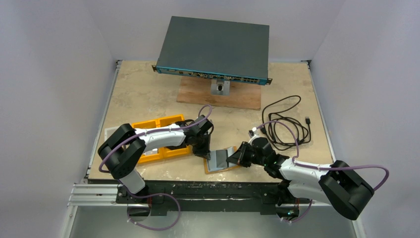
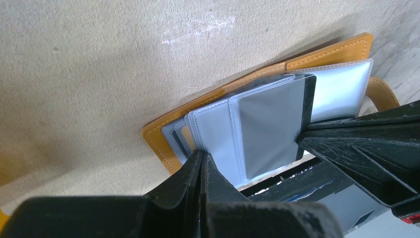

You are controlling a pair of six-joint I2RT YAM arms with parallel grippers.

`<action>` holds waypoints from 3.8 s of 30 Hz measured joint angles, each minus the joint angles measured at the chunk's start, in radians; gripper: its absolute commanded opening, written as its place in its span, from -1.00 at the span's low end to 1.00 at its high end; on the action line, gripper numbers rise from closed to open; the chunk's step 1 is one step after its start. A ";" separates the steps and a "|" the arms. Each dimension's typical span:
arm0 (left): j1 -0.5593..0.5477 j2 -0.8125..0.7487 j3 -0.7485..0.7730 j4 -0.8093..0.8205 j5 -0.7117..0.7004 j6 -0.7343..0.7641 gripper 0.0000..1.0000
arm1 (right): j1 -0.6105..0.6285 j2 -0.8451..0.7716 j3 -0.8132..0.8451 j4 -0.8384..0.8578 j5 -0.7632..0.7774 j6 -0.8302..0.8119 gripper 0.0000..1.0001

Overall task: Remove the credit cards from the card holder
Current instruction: Remove the credit card from the card holder, then place the credit card in the storage box.

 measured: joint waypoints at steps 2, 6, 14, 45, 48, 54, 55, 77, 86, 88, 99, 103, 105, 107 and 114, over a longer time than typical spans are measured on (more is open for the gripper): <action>0.000 0.000 0.003 -0.005 -0.002 0.010 -1.00 | 0.000 0.000 0.000 -0.001 0.000 -0.002 -1.00; 0.000 0.000 0.008 -0.029 -0.018 0.043 -1.00 | -0.002 0.008 -0.003 0.002 -0.001 -0.007 -1.00; -0.006 -0.001 0.025 -0.092 -0.029 0.100 -0.94 | -0.005 0.020 -0.004 0.006 0.006 -0.007 -1.00; -0.055 0.091 0.113 0.012 0.006 0.070 -1.00 | -0.005 0.031 0.003 -0.003 0.013 -0.008 -1.00; -0.059 0.097 0.121 0.001 -0.004 0.060 -1.00 | -0.005 0.019 0.008 -0.021 0.014 -0.013 -1.00; -0.061 0.098 0.126 -0.013 -0.015 0.050 -1.00 | -0.006 -0.009 0.009 -0.045 0.016 -0.016 -1.00; -0.061 0.098 0.126 -0.014 -0.016 0.050 -1.00 | -0.008 -0.016 0.009 -0.053 0.017 -0.018 -1.00; -0.061 0.105 0.142 -0.042 -0.028 0.051 -1.00 | -0.038 0.042 -0.018 0.063 -0.032 -0.026 -0.47; -0.061 0.105 0.142 -0.043 -0.028 0.051 -1.00 | -0.050 0.086 -0.022 0.109 -0.045 -0.021 -0.92; -0.061 0.105 0.142 -0.043 -0.028 0.051 -1.00 | -0.058 0.047 -0.025 0.080 -0.044 -0.023 -0.97; -0.059 0.100 0.131 -0.033 -0.024 0.051 -1.00 | -0.095 -0.188 -0.027 -0.163 0.000 -0.053 -1.00; -0.059 0.099 0.131 -0.030 -0.023 0.051 -1.00 | -0.098 -0.222 -0.007 -0.234 0.016 -0.062 -1.00; -0.059 0.099 0.133 -0.031 -0.023 0.052 -1.00 | -0.098 -0.233 0.014 -0.267 0.017 -0.068 -1.00; -0.059 0.099 0.139 -0.038 -0.023 0.059 -1.00 | -0.098 -0.241 0.040 -0.303 0.018 -0.071 -1.00; -0.058 0.095 0.199 -0.136 -0.053 0.098 -0.53 | -0.098 -0.242 0.162 -0.394 0.017 -0.078 -1.00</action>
